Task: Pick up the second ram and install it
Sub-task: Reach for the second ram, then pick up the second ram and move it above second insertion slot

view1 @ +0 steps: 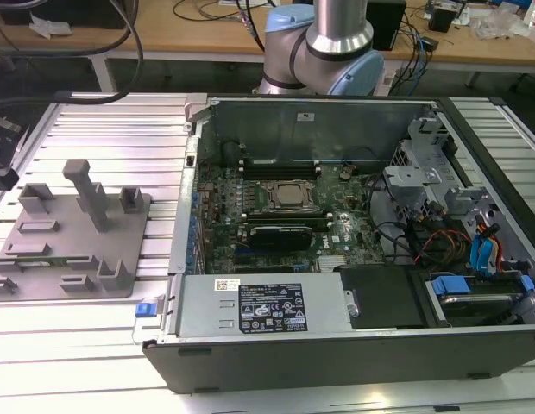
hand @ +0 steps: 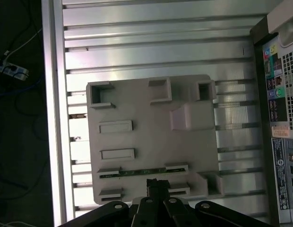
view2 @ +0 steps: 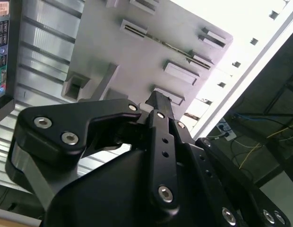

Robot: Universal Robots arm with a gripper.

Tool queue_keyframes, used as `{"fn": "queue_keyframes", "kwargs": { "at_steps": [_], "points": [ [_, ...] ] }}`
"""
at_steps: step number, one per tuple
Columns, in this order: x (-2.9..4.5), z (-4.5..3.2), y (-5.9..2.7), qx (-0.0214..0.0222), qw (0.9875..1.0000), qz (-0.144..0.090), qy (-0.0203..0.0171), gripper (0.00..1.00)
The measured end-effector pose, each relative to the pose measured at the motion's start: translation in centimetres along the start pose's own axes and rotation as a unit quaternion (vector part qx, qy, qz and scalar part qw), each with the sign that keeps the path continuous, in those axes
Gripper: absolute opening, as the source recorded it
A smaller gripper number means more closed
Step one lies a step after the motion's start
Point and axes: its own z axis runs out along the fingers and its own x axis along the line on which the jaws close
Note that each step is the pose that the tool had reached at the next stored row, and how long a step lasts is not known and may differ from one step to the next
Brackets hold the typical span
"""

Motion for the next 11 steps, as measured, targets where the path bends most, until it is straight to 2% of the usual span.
{"fn": "queue_keyframes", "kwargs": {
  "at_steps": [11],
  "points": [
    [0.01,0.10,0.00,-0.0001,1.0000,0.000,-0.0001,0.08]
  ]
}}
